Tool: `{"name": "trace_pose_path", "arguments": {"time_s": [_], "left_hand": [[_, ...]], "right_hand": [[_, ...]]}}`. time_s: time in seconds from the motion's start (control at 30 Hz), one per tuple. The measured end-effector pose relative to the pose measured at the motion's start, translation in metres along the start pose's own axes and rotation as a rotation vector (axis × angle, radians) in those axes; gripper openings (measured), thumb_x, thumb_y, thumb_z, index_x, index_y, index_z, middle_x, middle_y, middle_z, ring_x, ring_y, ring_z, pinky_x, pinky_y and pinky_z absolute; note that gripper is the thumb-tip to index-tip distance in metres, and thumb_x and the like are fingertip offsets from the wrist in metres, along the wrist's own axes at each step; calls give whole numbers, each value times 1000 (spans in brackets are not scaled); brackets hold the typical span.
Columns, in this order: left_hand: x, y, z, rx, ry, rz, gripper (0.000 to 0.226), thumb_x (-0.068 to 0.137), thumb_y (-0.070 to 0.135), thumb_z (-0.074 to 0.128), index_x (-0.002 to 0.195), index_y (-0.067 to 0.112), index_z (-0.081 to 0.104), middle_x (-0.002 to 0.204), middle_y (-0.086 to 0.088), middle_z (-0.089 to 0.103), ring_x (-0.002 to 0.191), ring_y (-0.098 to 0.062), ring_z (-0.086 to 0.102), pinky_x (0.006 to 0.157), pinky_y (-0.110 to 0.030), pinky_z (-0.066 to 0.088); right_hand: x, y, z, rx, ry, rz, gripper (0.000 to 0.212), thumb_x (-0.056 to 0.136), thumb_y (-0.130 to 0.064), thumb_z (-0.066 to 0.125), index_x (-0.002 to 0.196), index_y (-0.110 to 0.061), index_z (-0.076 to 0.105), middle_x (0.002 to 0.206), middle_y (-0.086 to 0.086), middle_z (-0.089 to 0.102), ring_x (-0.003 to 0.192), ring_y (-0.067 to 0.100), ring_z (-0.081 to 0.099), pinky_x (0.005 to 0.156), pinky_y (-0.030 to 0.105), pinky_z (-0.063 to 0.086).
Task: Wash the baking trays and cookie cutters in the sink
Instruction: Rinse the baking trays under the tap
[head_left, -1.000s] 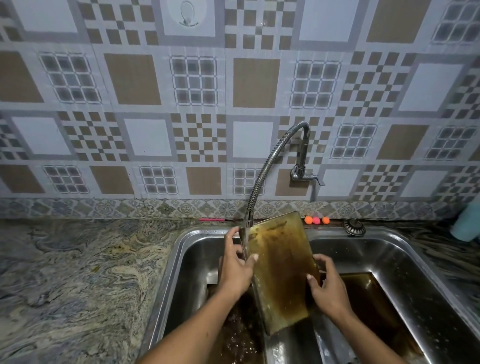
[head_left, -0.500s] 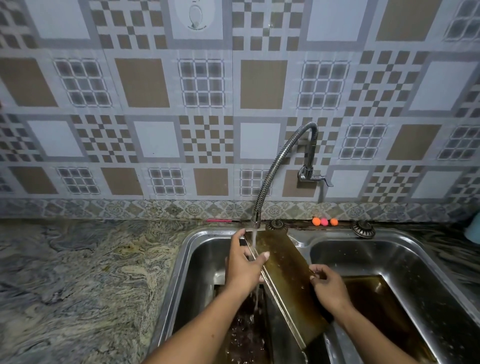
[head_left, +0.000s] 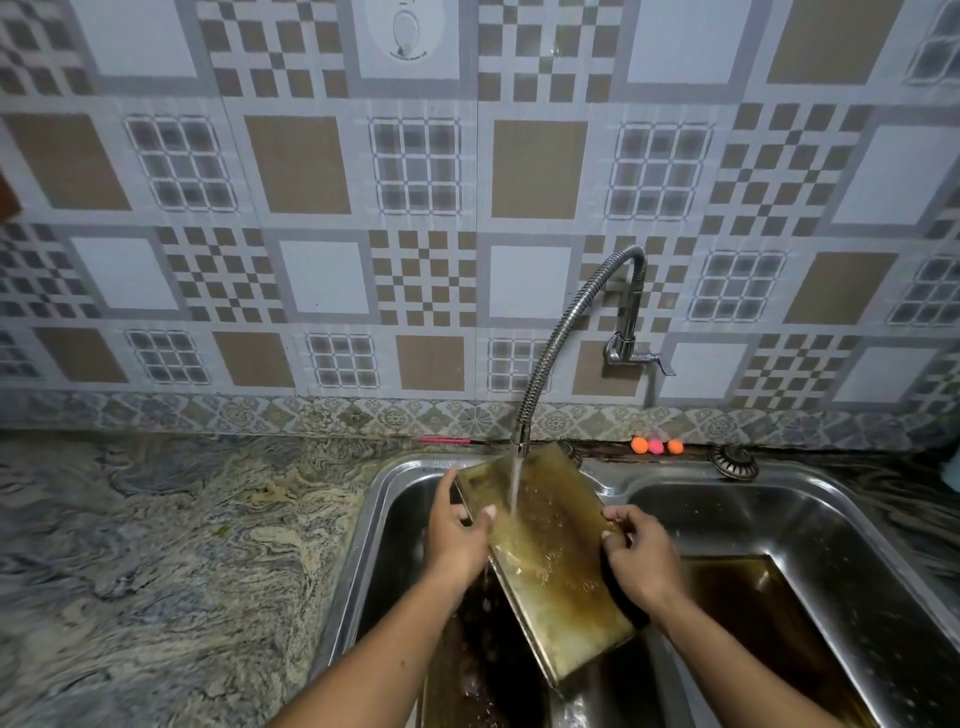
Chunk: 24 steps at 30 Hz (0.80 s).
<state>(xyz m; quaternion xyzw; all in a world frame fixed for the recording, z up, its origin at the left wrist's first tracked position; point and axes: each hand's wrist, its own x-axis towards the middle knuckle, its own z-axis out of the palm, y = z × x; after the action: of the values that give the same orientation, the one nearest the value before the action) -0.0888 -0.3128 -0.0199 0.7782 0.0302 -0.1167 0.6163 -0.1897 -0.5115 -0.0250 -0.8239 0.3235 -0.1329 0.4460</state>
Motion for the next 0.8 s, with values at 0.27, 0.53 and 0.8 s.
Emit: {"name": "trace_pose_path", "arguments": {"time_s": [0.27,0.53,0.8], "left_hand": [[1,-14,-5,95,-108,-187,67,102,42,51,159,34,17,157,-5,39,140,-30,44,114,-49,38],[-12,19,26,-398,-306,-271,63,75,81,61,111,29,65,107,-3,73,96,-32,73,86,-54,59],[-8,9,15,-17,43,-100,39,103,28,52,134,6,51,127,-12,64,111,-28,63,97,-37,49]], "right_hand": [[-16,-64,-12,58,-188,-176,31,89,-4,69,106,-30,65,96,-11,64,86,3,60,75,19,49],[-58,-35,21,41,-161,-417,44,81,-2,69,106,-38,63,91,-14,71,74,-1,64,69,19,51],[-57,-1,23,-49,-2,-322,30,84,-36,73,112,-42,63,120,-21,55,119,3,44,104,40,43]]}}
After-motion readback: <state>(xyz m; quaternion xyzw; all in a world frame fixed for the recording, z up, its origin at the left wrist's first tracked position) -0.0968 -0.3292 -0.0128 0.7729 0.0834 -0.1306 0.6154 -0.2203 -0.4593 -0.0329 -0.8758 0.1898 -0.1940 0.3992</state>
